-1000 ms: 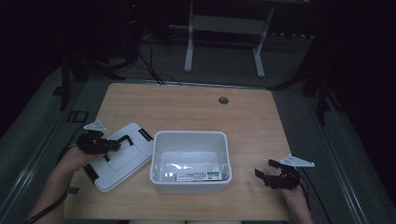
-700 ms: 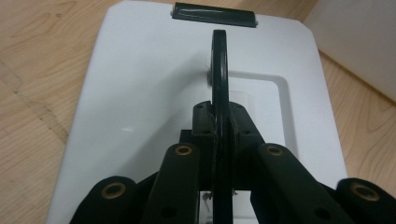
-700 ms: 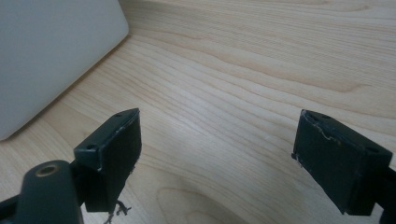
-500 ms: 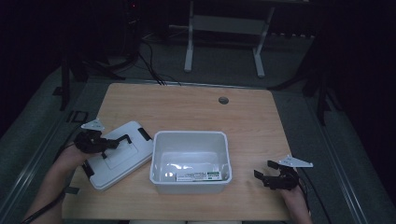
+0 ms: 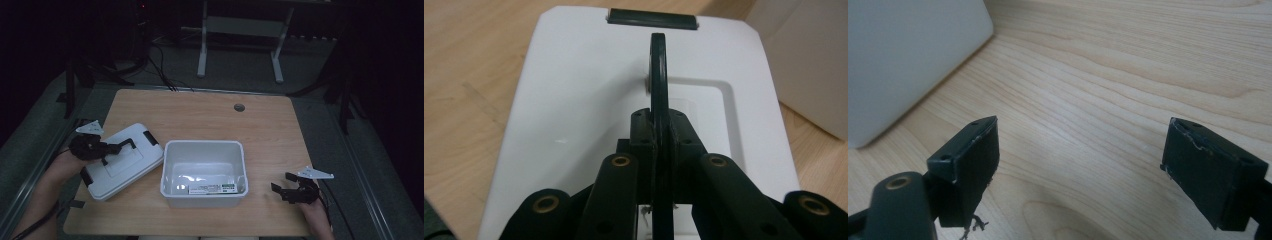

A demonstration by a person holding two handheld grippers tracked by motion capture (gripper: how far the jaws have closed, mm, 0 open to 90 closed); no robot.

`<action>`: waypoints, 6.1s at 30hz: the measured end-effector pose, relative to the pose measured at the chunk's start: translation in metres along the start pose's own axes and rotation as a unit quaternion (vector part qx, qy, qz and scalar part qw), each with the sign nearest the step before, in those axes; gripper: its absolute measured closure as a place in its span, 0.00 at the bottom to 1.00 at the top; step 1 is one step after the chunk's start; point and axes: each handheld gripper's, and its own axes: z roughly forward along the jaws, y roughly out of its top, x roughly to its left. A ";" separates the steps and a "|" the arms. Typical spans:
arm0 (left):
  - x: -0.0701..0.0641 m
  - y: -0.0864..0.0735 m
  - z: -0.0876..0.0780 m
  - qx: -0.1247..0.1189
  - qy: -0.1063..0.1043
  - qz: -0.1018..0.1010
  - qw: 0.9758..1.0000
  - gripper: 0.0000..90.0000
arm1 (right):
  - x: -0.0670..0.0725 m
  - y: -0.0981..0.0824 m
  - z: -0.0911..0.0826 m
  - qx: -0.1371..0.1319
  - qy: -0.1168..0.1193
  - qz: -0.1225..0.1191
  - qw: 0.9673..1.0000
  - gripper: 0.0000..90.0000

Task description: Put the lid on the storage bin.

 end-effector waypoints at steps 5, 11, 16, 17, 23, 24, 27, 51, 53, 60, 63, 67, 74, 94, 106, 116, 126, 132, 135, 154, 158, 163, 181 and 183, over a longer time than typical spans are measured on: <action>-0.002 0.011 -0.012 -0.015 -0.002 0.004 1.000 0.93 | 0.000 0.002 0.000 0.000 0.001 0.002 1.000 0.17; -0.001 0.028 -0.027 -0.017 0.001 0.010 1.000 0.93 | 0.001 0.000 0.001 0.005 0.004 0.001 1.000 0.17; -0.004 0.044 -0.039 -0.022 0.006 0.021 1.000 0.93 | -0.001 0.000 0.001 0.000 0.005 0.006 1.000 0.17; -0.005 0.048 -0.041 -0.020 0.006 0.027 0.999 0.93 | -0.001 0.000 0.001 0.001 0.005 0.007 1.000 0.17; -0.018 0.067 -0.038 -0.023 -0.010 0.049 0.998 0.93 | 0.000 -0.001 0.002 0.003 0.007 0.006 1.000 0.17; -0.019 0.069 -0.036 -0.023 -0.018 0.048 0.998 0.93 | 0.000 -0.001 0.002 0.003 0.007 0.006 1.000 0.17; -0.025 0.077 -0.029 -0.021 -0.031 0.056 0.998 0.93 | 0.000 -0.001 0.001 0.004 0.009 0.007 1.000 0.17; -0.107 0.145 0.033 -0.031 -0.134 0.163 0.977 0.93 | -0.002 -0.003 0.002 0.008 0.017 0.015 1.000 0.17; -0.111 0.151 0.037 -0.028 -0.142 0.169 0.975 0.93 | -0.002 -0.003 0.002 0.007 0.017 0.015 1.000 0.17; -0.133 0.166 0.052 -0.024 -0.166 0.201 0.965 0.93 | 0.000 -0.003 0.005 0.016 0.020 0.010 1.000 0.17; -0.140 0.170 0.057 -0.021 -0.183 0.212 0.960 0.93 | 0.000 -0.003 0.005 0.016 0.020 0.010 1.000 0.17; -0.149 0.175 0.065 -0.017 -0.196 0.223 0.955 0.93 | -0.002 -0.004 0.004 0.012 0.022 0.018 1.000 0.17; -0.160 0.177 0.075 -0.004 -0.210 0.236 0.949 0.93 | -0.002 -0.004 0.004 0.014 0.021 0.017 1.000 0.17; -0.170 0.177 0.085 0.024 -0.207 0.251 0.945 0.93 | -0.003 -0.006 0.004 0.016 0.023 0.021 0.999 0.17; -0.163 0.178 0.079 0.004 -0.194 0.226 0.955 0.61 | -0.003 -0.005 0.003 0.013 0.022 0.020 0.999 0.17; -0.148 0.167 0.075 -0.005 -0.164 0.168 0.972 0.19 | -0.003 -0.004 0.001 0.008 0.022 0.021 1.000 0.17; -0.133 0.147 0.067 -0.039 -0.144 0.147 0.978 0.16 | -0.002 -0.004 0.001 0.008 0.020 0.018 1.000 0.17; -0.121 0.136 0.057 -0.061 -0.129 0.126 0.982 0.16 | -0.002 -0.004 0.002 0.010 0.018 0.015 1.000 0.17; -0.116 0.130 0.053 -0.066 -0.124 0.120 0.983 0.16 | -0.002 -0.004 0.003 0.011 0.018 0.014 1.000 0.17; -0.081 0.072 0.038 -0.062 -0.089 0.075 0.991 0.16 | 0.000 -0.004 0.003 0.014 0.017 0.011 1.000 0.17; -0.074 0.058 0.033 -0.070 -0.082 0.068 0.992 0.16 | 0.000 -0.004 0.004 0.015 0.018 0.011 1.000 0.17; -0.066 0.039 0.025 -0.080 -0.072 0.048 0.993 0.16 | 0.000 -0.004 0.003 0.015 0.017 0.010 1.000 0.17; -0.051 -0.029 0.042 -0.079 -0.056 -0.017 0.995 0.16 | 0.000 -0.004 0.003 0.010 0.015 0.008 1.000 0.16; -0.050 -0.035 0.044 -0.083 -0.055 -0.025 0.995 0.16 | 0.000 -0.004 0.002 0.008 0.014 0.008 1.000 0.16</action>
